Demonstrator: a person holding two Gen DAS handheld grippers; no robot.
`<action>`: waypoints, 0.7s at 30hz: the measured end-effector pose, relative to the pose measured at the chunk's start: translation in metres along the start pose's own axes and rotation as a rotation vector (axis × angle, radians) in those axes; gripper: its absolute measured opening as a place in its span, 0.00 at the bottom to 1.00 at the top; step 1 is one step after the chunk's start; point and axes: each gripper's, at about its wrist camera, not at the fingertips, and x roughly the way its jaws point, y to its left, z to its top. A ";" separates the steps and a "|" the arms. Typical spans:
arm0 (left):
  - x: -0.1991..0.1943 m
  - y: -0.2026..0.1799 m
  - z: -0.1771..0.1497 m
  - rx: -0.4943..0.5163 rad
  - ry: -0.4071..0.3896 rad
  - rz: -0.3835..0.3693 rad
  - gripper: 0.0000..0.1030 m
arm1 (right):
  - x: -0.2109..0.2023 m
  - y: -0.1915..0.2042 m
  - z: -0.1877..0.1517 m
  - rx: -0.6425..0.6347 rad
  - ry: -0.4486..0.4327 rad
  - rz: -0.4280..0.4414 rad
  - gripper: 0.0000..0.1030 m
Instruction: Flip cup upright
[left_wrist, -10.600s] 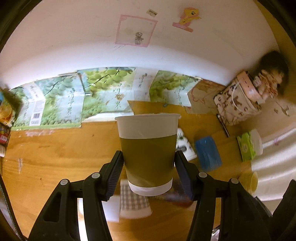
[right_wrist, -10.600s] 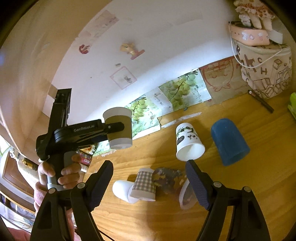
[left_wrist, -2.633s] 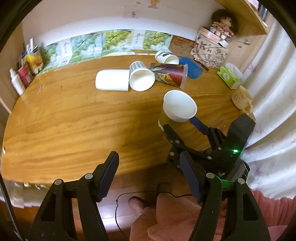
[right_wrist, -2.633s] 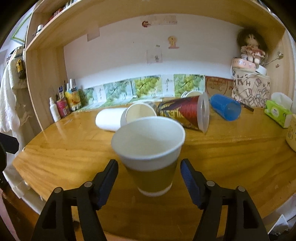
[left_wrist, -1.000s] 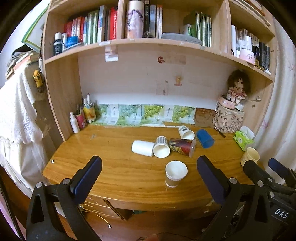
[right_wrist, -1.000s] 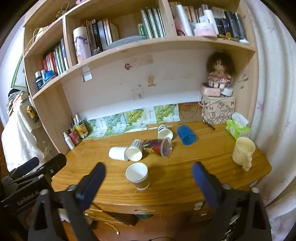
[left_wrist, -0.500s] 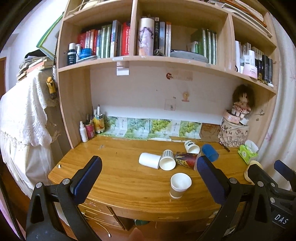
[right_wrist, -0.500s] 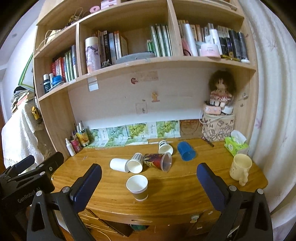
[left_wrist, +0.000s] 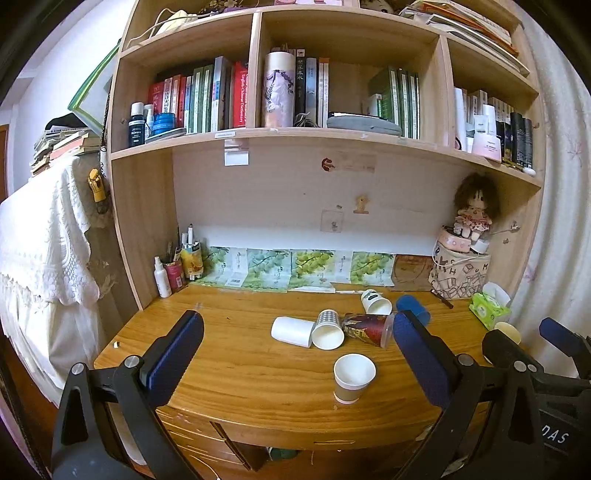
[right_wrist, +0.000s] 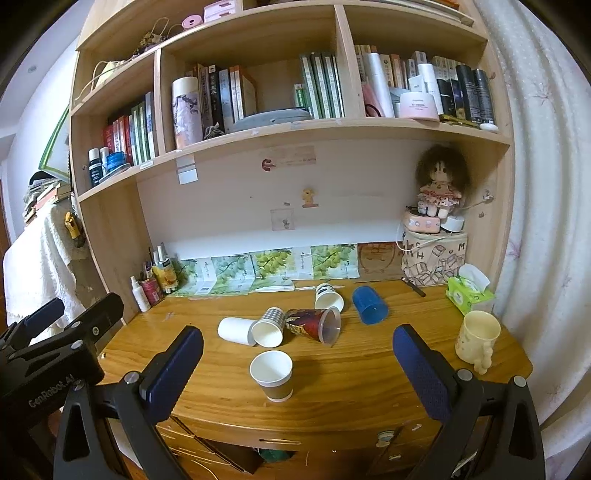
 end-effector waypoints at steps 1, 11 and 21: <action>0.000 -0.001 0.000 0.000 0.000 -0.001 1.00 | 0.000 0.000 0.000 0.001 0.000 -0.001 1.00; 0.003 -0.002 0.001 -0.010 0.001 -0.016 1.00 | 0.003 0.000 0.002 -0.012 0.007 0.002 1.00; 0.008 -0.003 0.000 -0.022 0.003 -0.015 1.00 | 0.006 0.001 0.003 -0.011 0.009 0.005 1.00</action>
